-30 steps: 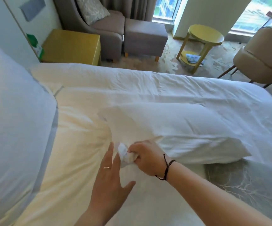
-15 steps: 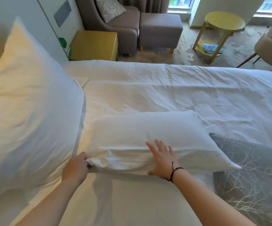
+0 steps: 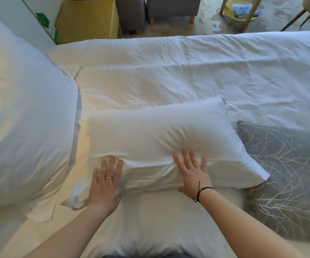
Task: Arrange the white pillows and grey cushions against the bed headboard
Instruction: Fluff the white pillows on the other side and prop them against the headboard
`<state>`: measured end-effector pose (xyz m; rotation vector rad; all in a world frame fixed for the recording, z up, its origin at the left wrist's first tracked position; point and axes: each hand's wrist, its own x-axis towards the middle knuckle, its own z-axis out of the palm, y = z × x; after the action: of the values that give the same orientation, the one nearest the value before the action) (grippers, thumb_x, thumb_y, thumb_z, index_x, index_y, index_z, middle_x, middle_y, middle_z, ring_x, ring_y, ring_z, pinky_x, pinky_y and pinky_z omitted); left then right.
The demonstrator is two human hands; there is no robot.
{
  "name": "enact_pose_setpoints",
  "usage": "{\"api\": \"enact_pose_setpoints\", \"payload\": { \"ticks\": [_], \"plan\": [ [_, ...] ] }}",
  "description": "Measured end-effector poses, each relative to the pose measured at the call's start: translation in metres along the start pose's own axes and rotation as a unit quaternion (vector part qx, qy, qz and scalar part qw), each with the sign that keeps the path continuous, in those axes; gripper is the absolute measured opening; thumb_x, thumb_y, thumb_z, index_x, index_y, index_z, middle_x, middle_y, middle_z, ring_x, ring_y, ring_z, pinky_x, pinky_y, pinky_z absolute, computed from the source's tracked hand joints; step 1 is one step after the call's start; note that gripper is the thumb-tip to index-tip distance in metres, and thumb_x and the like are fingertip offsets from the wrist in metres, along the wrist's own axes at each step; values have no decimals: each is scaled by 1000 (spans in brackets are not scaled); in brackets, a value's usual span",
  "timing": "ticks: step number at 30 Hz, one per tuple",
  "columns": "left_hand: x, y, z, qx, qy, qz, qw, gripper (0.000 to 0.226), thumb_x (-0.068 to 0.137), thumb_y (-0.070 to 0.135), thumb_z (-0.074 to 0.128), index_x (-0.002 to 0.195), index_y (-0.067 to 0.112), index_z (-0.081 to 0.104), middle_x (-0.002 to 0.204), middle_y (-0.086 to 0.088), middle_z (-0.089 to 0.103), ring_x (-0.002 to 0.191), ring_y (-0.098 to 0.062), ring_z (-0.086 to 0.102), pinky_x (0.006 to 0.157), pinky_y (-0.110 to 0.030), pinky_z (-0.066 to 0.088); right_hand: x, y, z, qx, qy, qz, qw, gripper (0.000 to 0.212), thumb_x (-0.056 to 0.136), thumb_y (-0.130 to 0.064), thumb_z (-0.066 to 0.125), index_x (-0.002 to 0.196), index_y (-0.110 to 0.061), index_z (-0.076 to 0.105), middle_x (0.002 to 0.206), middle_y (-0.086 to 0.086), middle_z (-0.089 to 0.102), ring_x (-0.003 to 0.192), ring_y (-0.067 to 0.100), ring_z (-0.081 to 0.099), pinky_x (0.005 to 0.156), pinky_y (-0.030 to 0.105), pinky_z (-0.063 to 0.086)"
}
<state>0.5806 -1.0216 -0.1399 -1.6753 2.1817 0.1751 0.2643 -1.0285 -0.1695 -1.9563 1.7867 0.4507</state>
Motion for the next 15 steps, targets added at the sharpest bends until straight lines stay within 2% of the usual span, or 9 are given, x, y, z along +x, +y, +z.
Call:
{"api": "enact_pose_setpoints", "payload": {
  "ticks": [2, 4, 7, 11, 13, 15],
  "plan": [
    [15, 14, 3, 30, -12, 22, 999, 132, 71, 55, 73, 153, 15, -21, 162, -19, -20, 147, -45, -15, 116, -61, -2, 5, 5, 7, 3, -10, -7, 1000, 143, 58, -54, 82, 144, -40, -32, 156, -1, -33, 142, 23, -31, 110, 62, -19],
    [33, 24, 4, 53, -26, 22, 998, 125, 78, 56, 66, 149, 16, -29, 158, -20, -29, 145, -47, -21, 113, -65, -8, 11, 10, 11, 3, -16, -14, 1000, 149, 53, -54, 85, 143, -41, -33, 155, -2, -35, 142, 23, -32, 109, 60, -23],
    [59, 26, 6, 88, -52, 10, 995, 120, 84, 54, 60, 145, 14, -35, 156, -24, -31, 144, -50, -20, 111, -69, -6, 24, 14, 11, -4, -14, -26, 1000, 155, 45, -55, 88, 143, -42, -32, 155, -2, -37, 141, 23, -36, 108, 60, -24],
    [91, 22, 7, 103, -70, 7, 992, 108, 88, 48, 56, 151, 12, -24, 159, -27, -21, 146, -51, -12, 112, -70, 4, 43, 9, 12, -17, 9, -36, 999, 159, 42, -54, 89, 144, -39, -31, 156, 1, -34, 139, 24, -38, 107, 63, -22],
    [106, 22, 5, 110, -81, 9, 991, 101, 90, 41, 54, 153, 11, -18, 160, -27, -17, 146, -51, -7, 112, -70, 7, 50, 8, 12, -25, 32, -40, 998, 155, 48, -49, 90, 146, -36, -30, 158, 3, -30, 142, 26, -33, 108, 64, -21],
    [119, 19, 2, 108, -86, 15, 990, 97, 91, 35, 53, 154, 11, -17, 161, -25, -15, 147, -50, -4, 113, -69, 10, 55, 7, 9, -37, 64, -49, 996, 140, 63, -39, 84, 148, -32, -26, 160, 6, -24, 146, 28, -24, 109, 63, -20]
  ]
}}
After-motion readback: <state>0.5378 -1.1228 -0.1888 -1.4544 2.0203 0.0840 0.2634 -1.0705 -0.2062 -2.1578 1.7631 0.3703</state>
